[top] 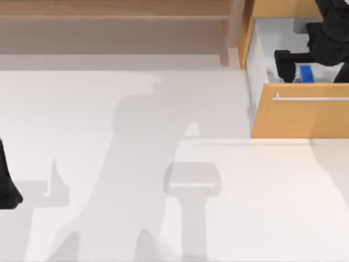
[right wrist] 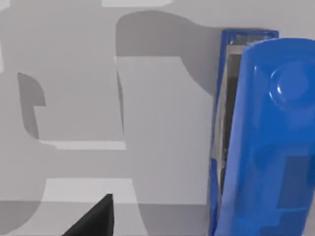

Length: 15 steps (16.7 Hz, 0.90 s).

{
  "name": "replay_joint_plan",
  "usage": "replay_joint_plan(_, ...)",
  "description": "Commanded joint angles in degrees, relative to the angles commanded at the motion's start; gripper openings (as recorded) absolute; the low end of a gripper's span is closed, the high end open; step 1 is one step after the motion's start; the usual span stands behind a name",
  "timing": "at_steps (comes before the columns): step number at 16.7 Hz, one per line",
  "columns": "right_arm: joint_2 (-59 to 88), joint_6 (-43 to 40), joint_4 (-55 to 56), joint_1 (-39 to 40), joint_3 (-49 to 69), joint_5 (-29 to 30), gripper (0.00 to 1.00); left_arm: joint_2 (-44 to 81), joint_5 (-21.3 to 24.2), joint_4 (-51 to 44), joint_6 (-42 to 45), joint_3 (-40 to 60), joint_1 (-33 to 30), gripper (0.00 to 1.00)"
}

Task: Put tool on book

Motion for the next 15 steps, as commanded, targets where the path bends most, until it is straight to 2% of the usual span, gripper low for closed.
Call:
replay_joint_plan(14,3.15,-0.02,5.30,-0.11,-1.98,-0.03,1.00,0.00,0.00,0.00,0.00,0.00,0.00,1.00)
replay_joint_plan(15,3.15,-0.02,5.30,-0.11,-1.98,-0.03,0.92,0.00,0.00,0.00,0.00,0.00,0.00,1.00)
